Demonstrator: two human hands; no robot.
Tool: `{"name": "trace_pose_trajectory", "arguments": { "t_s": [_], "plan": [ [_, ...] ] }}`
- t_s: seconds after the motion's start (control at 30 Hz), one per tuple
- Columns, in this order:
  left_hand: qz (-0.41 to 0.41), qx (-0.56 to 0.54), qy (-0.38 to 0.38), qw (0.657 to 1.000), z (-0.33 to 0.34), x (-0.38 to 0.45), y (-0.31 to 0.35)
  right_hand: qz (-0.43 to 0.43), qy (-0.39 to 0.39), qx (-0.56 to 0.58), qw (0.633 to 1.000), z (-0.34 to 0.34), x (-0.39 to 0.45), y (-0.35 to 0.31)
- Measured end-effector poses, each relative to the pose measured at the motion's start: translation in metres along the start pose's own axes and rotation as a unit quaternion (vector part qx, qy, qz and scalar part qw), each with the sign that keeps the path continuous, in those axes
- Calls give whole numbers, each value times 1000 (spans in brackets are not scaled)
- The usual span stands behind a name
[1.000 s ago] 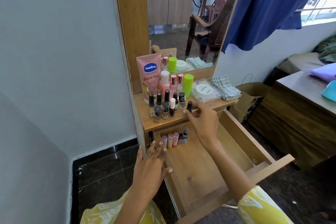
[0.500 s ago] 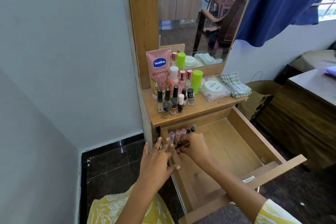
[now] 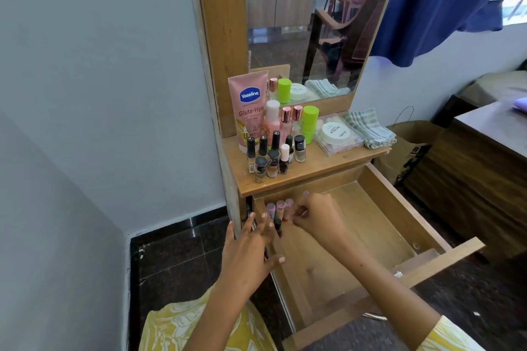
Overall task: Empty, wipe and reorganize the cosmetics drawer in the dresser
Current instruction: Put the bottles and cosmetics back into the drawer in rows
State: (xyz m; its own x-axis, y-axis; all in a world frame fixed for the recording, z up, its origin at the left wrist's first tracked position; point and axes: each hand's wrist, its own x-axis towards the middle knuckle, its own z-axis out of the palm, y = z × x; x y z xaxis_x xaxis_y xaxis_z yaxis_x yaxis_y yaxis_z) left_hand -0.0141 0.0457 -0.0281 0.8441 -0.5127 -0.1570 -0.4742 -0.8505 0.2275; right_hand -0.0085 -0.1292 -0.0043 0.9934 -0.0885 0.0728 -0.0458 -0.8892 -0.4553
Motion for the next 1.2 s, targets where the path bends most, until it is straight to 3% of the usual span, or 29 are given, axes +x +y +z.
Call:
{"name": "trace_pose_trajectory", "arguments": {
  "t_s": [0.2, 0.33, 0.57, 0.73, 0.93, 1.2],
  "plan": [
    [-13, 10, -18, 1000, -1, 0, 0, -133, 169, 75, 974, -24, 4, -38],
    [-18, 19, -28, 999, -2, 1, 3, -154, 184, 17, 971, -14, 22, -50],
    [-17, 9, -20, 1000, -1, 1, 1, -206, 252, 53, 944, -9, 19, -40],
    [-10, 2, -11, 1000, -2, 0, 1, -186, 191, 220, 938, -21, -2, -13],
    [-7, -7, -7, 1000, -5, -1, 3, -93, 62, 92, 990, -7, -11, 16],
    [-13, -9, -10, 1000, -4, -1, 4, -58, -24, 10, 998, 22, -3, 16]
  ]
}}
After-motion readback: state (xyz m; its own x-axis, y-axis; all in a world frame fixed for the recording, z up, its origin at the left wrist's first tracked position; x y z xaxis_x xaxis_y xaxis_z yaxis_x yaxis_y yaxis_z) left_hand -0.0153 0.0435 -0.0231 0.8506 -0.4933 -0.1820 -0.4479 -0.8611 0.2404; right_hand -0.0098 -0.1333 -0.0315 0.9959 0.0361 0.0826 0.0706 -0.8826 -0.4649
